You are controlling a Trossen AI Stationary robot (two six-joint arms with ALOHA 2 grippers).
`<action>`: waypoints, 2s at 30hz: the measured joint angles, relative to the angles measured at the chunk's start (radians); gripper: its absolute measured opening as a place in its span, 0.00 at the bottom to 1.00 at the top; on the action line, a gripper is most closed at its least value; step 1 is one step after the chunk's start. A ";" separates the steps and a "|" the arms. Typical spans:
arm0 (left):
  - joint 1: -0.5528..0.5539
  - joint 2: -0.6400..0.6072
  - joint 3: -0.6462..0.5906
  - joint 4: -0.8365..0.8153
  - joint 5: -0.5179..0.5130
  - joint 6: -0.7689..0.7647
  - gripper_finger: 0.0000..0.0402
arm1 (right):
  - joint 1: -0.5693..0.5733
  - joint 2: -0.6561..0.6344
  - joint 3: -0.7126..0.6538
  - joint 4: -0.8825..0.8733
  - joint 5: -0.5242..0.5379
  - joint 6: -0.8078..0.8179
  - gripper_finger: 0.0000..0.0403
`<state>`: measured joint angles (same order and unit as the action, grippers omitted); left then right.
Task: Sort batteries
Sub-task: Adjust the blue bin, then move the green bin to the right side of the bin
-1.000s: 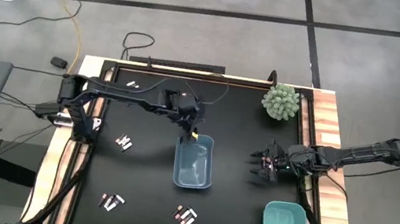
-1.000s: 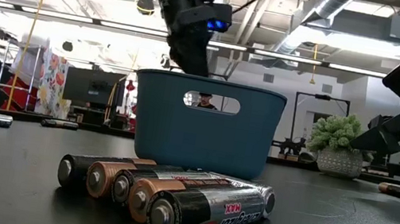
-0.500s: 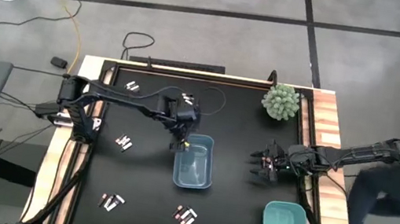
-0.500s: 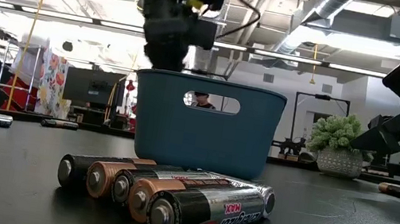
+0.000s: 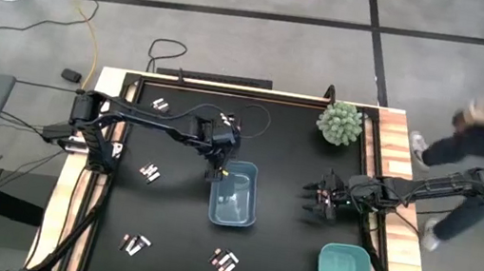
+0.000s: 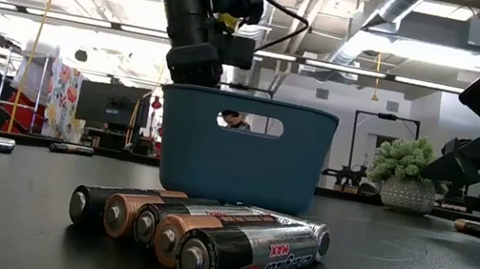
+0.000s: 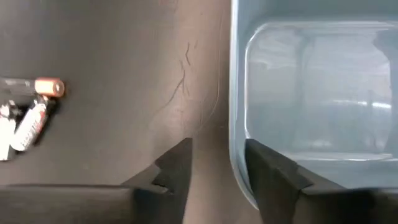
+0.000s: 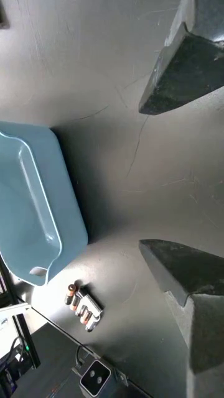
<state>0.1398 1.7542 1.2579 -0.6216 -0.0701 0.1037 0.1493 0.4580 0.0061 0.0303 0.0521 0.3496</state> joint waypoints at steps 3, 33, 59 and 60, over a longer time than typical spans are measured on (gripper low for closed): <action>0.000 0.000 0.000 0.000 -0.005 0.030 0.19 | 0.000 0.000 0.000 0.000 0.000 0.000 0.90; 0.193 -0.002 0.002 -0.095 0.070 0.135 0.02 | 0.000 0.000 0.000 0.000 0.000 0.000 0.90; 0.193 0.001 0.012 -0.107 0.051 0.109 0.18 | 0.000 0.000 0.000 0.000 0.000 -0.002 0.90; 0.193 0.001 0.014 -0.107 0.051 0.109 0.20 | 0.000 0.000 0.000 0.000 0.000 -0.001 0.90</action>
<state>0.3332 1.7550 1.2714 -0.7291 -0.0190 0.2127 0.1493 0.4576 0.0059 0.0303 0.0521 0.3485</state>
